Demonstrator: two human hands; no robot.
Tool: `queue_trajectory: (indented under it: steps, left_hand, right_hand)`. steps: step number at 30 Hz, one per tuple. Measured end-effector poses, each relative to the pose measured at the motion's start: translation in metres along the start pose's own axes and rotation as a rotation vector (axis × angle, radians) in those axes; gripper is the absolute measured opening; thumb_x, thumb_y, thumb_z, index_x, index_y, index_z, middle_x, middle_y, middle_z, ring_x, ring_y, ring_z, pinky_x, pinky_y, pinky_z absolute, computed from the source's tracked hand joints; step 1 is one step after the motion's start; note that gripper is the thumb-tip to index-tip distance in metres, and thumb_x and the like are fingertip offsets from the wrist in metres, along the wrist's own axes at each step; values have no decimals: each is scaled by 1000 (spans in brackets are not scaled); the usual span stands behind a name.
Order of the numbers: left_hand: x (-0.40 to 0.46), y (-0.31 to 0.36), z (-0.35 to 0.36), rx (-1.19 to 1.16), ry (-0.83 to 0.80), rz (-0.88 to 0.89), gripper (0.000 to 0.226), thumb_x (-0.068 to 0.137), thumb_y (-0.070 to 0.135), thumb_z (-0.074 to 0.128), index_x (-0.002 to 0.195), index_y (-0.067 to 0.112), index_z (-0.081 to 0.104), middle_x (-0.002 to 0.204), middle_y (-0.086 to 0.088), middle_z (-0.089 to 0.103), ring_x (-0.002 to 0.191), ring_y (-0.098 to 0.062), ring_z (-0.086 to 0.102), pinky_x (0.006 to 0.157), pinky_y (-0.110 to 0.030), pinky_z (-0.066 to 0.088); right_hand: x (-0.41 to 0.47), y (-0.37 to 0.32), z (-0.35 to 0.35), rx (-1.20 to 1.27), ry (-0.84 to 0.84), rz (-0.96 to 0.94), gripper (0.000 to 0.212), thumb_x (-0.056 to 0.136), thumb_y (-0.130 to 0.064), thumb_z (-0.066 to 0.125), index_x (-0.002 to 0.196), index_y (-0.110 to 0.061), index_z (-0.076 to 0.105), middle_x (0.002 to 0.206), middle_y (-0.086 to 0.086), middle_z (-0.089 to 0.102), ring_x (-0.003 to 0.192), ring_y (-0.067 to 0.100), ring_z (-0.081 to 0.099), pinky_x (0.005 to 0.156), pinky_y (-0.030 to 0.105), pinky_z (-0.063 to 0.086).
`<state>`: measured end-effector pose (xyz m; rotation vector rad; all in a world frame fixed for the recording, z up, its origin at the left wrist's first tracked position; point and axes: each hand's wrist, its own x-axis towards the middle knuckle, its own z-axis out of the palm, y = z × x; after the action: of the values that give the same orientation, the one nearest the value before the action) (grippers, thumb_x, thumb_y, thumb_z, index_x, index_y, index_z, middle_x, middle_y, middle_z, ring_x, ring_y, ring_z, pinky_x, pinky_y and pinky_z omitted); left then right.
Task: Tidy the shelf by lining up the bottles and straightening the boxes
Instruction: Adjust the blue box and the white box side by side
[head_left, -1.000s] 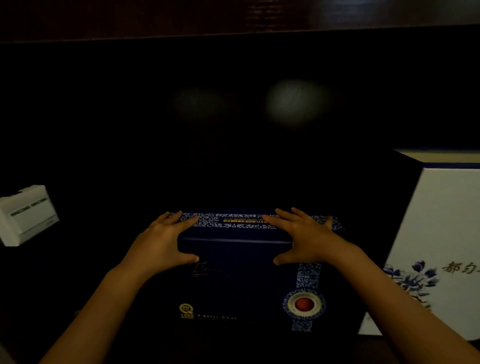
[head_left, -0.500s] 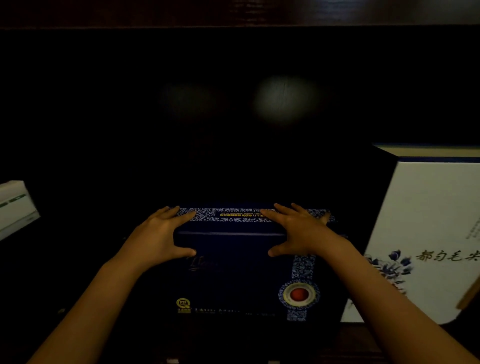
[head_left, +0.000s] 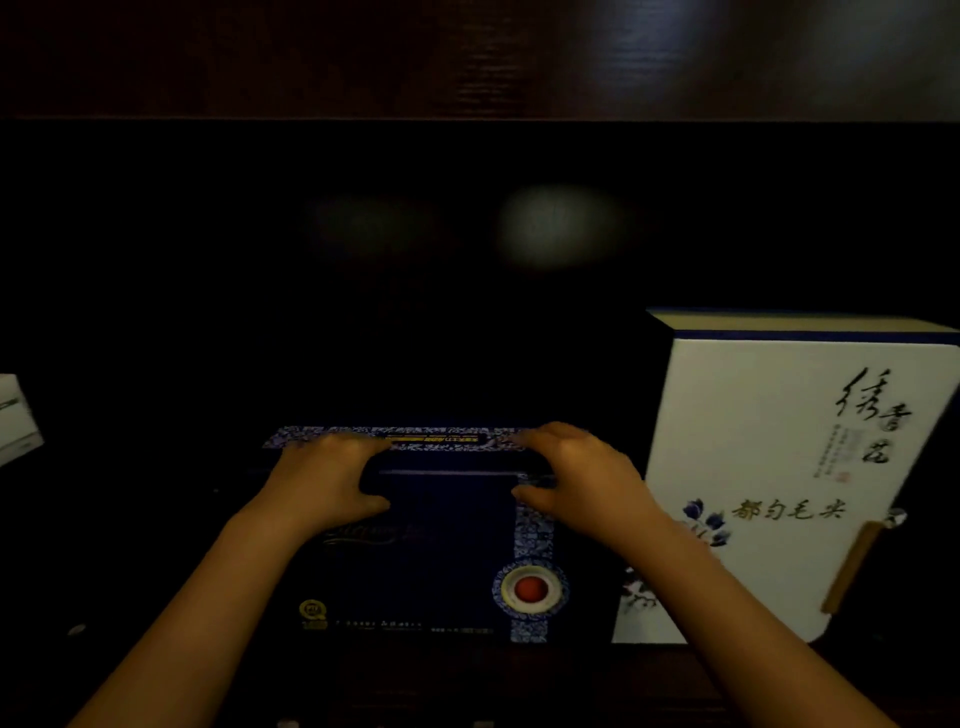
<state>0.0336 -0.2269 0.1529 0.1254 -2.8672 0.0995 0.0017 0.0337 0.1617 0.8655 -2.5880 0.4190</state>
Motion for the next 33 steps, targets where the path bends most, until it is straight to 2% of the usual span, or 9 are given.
queue_trajectory:
  steps: [4,6,8,11,15,18,25,29,33]
  left_hand:
    - [2,63,-22,-455,158,153,71,80,48,63,142,33,31,147,3,41,130,-18,43,100,-34,42]
    - [7,94,-38,-718,183,187,73,78,46,66,141,33,32,147,5,40,130,-14,43,100,-31,41]
    - [17,126,-56,-959,183,188,75,74,43,69,140,32,34,145,5,42,122,-7,45,95,-26,40]
    - [34,169,-77,-1136,199,181,79,71,38,75,139,25,37,141,-2,48,114,-7,50,92,-26,42]
    - [46,211,-72,-1144,143,188,82,70,27,78,140,16,38,144,-6,45,126,-16,48,105,-34,41]
    - [44,231,-51,-1160,210,217,74,74,17,75,139,20,39,139,3,48,121,-7,46,98,-22,39]
    - [45,244,-29,-1276,395,136,65,77,10,72,135,20,45,121,15,48,112,-1,47,79,6,37]
    - [47,238,-32,-1393,314,107,64,77,7,71,127,37,44,113,18,52,109,-5,51,84,-20,52]
    - [47,238,-39,-1478,250,67,61,79,4,68,132,26,47,115,8,53,109,-12,52,56,-11,53]
  right_hand:
    - [-44,35,-50,193,284,-25,38,80,-26,68,117,-20,61,113,4,66,99,22,63,82,37,53]
    - [-65,64,-77,230,478,11,32,77,-20,71,108,-17,64,100,2,68,87,19,65,76,26,52]
    - [-82,104,-100,173,667,133,37,76,-19,71,112,-16,61,104,6,64,92,19,60,81,21,46]
    - [-94,166,-122,143,828,410,63,75,-21,72,131,-18,44,131,16,46,117,30,49,99,43,44]
    - [-95,216,-122,262,743,587,97,70,-23,76,145,-26,14,151,11,26,138,30,27,110,51,31]
    - [-89,231,-116,397,729,592,106,68,-24,77,144,-35,5,153,10,26,139,29,25,106,54,32]
    - [-97,259,-116,674,699,532,62,77,-19,69,133,-23,41,134,6,51,121,25,49,92,39,47]
    - [-100,270,-119,785,647,518,51,80,-17,65,127,-25,48,112,-7,55,103,18,54,67,24,44]
    - [-101,270,-114,790,640,514,49,80,-19,66,127,-23,49,113,-7,53,101,17,52,64,21,42]
